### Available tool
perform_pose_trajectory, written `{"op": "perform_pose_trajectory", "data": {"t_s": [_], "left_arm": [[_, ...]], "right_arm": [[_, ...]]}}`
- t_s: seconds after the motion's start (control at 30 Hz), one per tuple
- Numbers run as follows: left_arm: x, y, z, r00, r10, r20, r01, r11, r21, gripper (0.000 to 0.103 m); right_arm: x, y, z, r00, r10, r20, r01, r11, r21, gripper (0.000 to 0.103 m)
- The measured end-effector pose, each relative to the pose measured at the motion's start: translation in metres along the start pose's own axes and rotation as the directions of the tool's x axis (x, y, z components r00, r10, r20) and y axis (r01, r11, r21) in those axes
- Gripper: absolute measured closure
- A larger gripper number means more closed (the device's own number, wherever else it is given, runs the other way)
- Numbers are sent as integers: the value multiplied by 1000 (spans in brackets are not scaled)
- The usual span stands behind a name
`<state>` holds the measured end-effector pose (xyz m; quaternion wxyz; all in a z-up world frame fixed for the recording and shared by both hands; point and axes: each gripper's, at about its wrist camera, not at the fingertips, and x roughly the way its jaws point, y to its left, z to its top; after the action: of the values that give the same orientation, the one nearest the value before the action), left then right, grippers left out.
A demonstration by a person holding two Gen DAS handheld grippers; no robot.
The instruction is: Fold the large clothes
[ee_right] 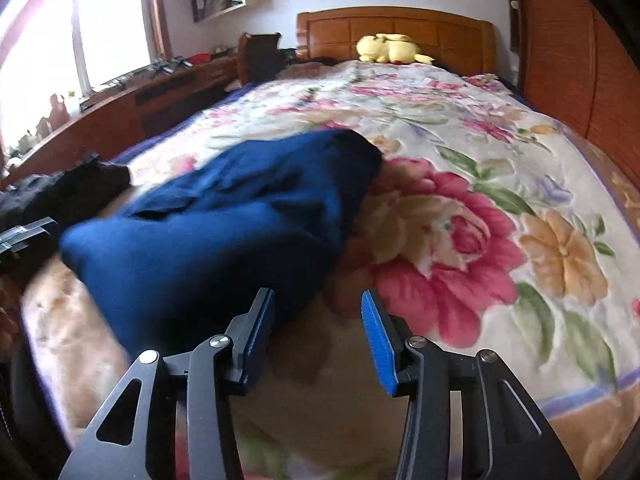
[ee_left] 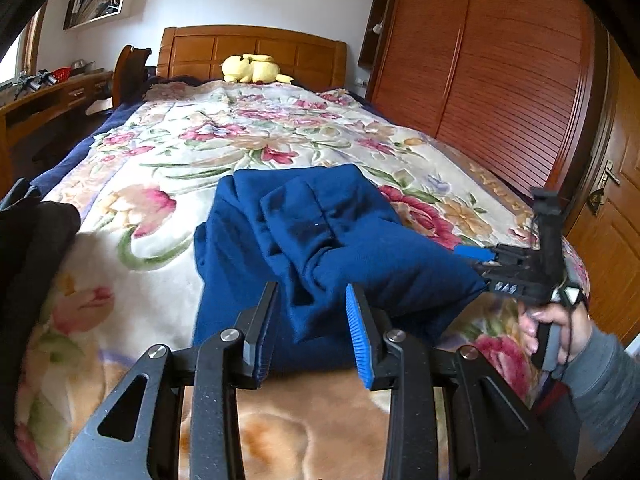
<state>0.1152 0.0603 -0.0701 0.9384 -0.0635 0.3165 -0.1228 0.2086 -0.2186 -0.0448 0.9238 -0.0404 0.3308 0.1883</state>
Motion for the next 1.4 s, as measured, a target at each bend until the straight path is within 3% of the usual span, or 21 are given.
{"op": "perform_pose_trajectory", "data": {"t_s": [0.17,0.47,0.93,1.0,1.1,1.17,1.3,1.4], "left_arm": [[9,-18,5,999,34,-29,-33,999,35,69],[38,-30,-5,988,106,-108,-99,993,71,69],[47,-39,-2,983,144,-110,-131,985,114,69],[48,-41,0,984,131,-122,-115,985,132,75],[46,-40,7,986,121,-115,-104,985,140,89],[42,-40,13,988,113,-103,-97,985,142,93],[22,-40,29,987,156,-30,-149,974,170,95],[7,-26,38,975,222,23,-223,960,167,95]], "right_arm": [[19,-8,-14,998,41,-47,-40,999,31,56],[12,-13,-22,996,93,-11,-93,995,37,56],[17,-9,-24,997,74,-17,-74,997,3,56],[17,-10,-24,997,75,-16,-75,997,6,56],[17,-10,-25,997,76,-15,-76,997,7,56],[17,-10,-25,997,77,-15,-77,997,7,56],[18,-10,-25,997,81,-17,-80,997,9,56],[17,-10,-25,997,81,-14,-81,997,9,56]]}}
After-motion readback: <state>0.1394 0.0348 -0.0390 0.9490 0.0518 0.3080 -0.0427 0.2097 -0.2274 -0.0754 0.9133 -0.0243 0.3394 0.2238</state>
